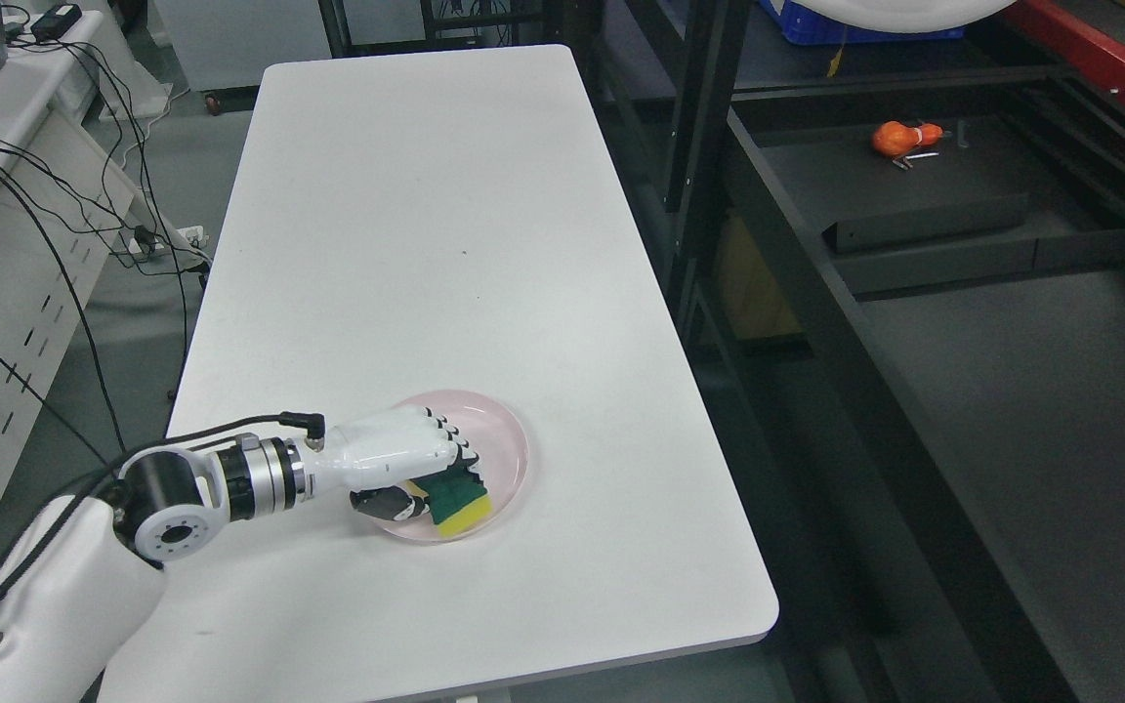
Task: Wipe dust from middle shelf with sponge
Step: 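Lift the sponge off the plate with the left hand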
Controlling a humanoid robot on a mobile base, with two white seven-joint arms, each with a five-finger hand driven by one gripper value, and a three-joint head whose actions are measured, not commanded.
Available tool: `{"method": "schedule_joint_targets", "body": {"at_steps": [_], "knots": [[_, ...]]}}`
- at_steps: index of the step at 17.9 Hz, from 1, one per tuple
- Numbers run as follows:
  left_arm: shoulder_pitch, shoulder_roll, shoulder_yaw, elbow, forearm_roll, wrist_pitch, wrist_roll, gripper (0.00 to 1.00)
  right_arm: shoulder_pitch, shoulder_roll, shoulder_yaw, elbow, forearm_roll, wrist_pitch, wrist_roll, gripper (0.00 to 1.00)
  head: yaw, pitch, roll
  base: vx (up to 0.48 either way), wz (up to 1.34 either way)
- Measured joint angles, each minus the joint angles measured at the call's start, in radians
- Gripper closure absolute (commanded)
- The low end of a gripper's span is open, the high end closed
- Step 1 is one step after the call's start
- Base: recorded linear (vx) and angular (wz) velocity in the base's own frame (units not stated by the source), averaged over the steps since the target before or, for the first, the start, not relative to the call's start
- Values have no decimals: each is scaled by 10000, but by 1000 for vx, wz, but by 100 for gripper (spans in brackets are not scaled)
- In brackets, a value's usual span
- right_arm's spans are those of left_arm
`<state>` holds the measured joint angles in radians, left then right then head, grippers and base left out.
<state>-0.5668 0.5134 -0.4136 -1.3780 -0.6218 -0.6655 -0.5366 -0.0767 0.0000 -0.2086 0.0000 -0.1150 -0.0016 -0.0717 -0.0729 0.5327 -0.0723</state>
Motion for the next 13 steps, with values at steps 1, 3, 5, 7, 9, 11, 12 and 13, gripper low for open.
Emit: {"method": "schedule_joint_targets", "body": {"at_steps": [1,3,5,7,9,11,12,13], "knots": [[11,3,25,11,207,-44,0,99,-1,0,0,0,0,0,-1,0,0,0,0,0,0],[56,5,100,34,706,-129,0,100,-1,0,0,0,0,0,-2,0,0,0,0,0,0],[87,5,231,42,1214,-220,27,100,-1,0,0,0,0,0,-2,0,0,0,0,0,0],[112,5,463,0,1736,-345,85,100,-1,0,0,0,0,0,-2,0,0,0,0,0,0],[128,6,748,-95,2072,-622,120,100,-2,0,0,0,0,0,-2,0,0,0,0,0,0],[141,7,1118,-241,2308,-927,161,100,-2,0,0,0,0,0,-2,0,0,0,0,-8,0],[146,7,1332,-319,2389,-1027,194,100,-2,0,0,0,0,0,-2,0,0,0,0,-15,0],[151,6,1541,-403,2460,-1079,211,100,-2,0,0,0,0,0,-2,0,0,0,0,-19,-1]]}}
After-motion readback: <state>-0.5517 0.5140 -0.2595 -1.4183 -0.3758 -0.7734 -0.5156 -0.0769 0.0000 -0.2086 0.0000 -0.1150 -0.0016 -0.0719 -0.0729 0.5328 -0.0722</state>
